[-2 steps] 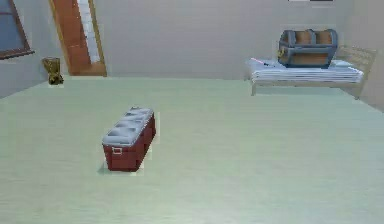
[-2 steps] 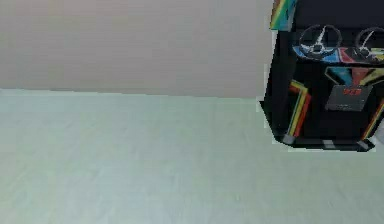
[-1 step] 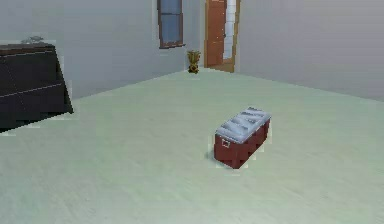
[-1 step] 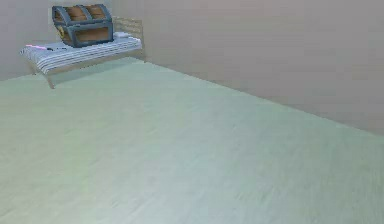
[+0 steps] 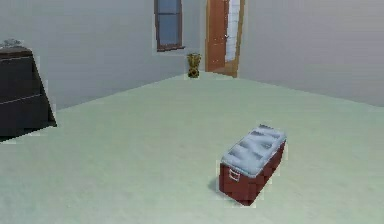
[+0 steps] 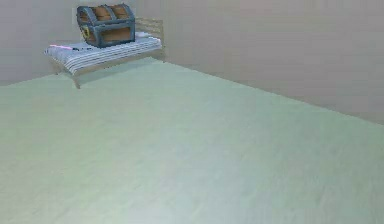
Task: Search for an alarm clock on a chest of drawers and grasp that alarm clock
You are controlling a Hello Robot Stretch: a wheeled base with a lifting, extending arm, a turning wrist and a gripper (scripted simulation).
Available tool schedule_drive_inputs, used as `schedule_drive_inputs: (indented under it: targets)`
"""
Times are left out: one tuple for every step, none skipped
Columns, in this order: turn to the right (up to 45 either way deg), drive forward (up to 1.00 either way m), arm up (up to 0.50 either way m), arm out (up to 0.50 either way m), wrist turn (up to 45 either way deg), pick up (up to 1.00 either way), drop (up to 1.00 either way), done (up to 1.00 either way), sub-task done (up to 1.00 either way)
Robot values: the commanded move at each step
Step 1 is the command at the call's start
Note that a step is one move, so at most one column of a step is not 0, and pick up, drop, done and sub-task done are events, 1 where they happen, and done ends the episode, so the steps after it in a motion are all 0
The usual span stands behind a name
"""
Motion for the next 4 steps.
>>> schedule_drive_inputs:
  targets:
    - [-45.0, 0.00, 0.00, 0.00, 0.0, 0.00, 0.00, 0.00, 0.00]
    - [-3.0, 0.00, 0.00, 0.00, 0.0, 0.00, 0.00, 0.00, 0.00]
    - [0.0, 1.00, 0.00, 0.00, 0.0, 0.00, 0.00, 0.00, 0.00]
    - [0.0, 1.00, 0.00, 0.00, 0.0, 0.00, 0.00, 0.00, 0.00]
